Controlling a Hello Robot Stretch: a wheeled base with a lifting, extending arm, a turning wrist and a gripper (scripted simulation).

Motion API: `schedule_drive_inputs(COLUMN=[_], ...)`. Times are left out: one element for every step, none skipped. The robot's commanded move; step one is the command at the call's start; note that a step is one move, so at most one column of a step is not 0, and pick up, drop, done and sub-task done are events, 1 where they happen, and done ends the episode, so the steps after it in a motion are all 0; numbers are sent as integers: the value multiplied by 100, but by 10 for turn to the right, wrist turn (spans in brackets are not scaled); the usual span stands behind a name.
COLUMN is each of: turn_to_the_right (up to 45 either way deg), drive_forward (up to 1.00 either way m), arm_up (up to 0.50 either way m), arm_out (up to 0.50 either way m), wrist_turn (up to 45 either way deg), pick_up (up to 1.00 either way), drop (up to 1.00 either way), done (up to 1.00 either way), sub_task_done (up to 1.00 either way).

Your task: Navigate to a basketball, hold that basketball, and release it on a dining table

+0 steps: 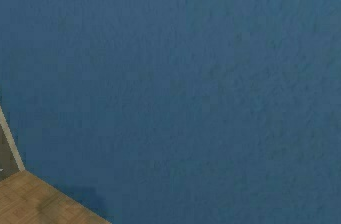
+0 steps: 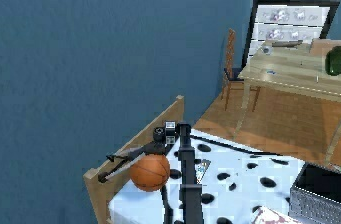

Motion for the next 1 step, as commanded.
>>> schedule_drive_inputs(turn_to_the_right=[0], drive_forward=[0], arm_up=[0], arm_out=[0], wrist_turn=[450], pick_up=[0], drop=[0], done=[0], sub_task_done=[0])
